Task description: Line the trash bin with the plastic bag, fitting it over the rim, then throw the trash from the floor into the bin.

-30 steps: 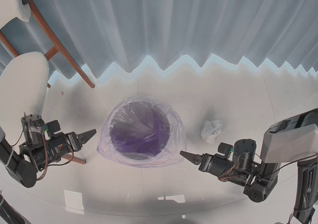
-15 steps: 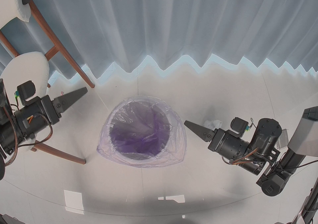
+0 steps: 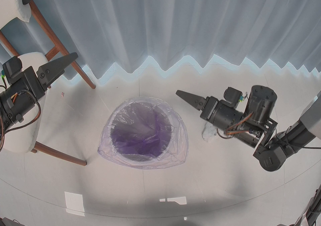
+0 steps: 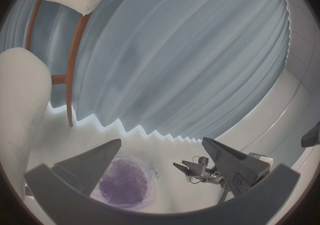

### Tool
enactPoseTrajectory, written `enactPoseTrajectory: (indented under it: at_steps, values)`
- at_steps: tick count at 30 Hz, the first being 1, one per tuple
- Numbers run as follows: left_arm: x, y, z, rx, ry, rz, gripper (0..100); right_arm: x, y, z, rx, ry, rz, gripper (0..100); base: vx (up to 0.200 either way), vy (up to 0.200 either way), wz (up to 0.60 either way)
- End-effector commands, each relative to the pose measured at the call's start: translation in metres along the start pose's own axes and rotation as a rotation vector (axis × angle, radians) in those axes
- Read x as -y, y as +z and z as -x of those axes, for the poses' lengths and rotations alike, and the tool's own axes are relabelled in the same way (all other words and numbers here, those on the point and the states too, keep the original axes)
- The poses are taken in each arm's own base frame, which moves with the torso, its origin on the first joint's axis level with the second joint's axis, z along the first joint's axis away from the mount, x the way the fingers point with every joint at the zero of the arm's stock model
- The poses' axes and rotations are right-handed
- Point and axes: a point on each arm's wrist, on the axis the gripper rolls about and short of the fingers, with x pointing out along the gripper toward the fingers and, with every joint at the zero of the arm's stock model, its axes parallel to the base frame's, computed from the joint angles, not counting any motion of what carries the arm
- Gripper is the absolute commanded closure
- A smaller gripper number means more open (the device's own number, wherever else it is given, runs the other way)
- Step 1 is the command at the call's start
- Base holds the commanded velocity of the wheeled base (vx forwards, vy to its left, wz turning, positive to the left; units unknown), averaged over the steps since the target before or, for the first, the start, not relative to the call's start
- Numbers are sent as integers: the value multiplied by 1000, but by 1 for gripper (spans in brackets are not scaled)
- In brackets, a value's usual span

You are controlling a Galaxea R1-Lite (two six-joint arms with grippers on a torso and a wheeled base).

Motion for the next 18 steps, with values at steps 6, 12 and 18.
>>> enactPoseTrajectory:
  at_steps: [6, 12, 18]
  values:
    - [1, -6, 0, -22, -13, -40, 0, 14, 33, -4, 36, -16, 200, 0, 0, 0, 0]
    - [-3, -13, 3, -41, 5, -102, 0, 64, 28, 2, 4, -141, 256, 0, 0, 0, 0]
    - [0, -13, 4, -41, -7, -105, 0, 93, 15, -19, -2, -156, 230, 0, 0, 0, 0]
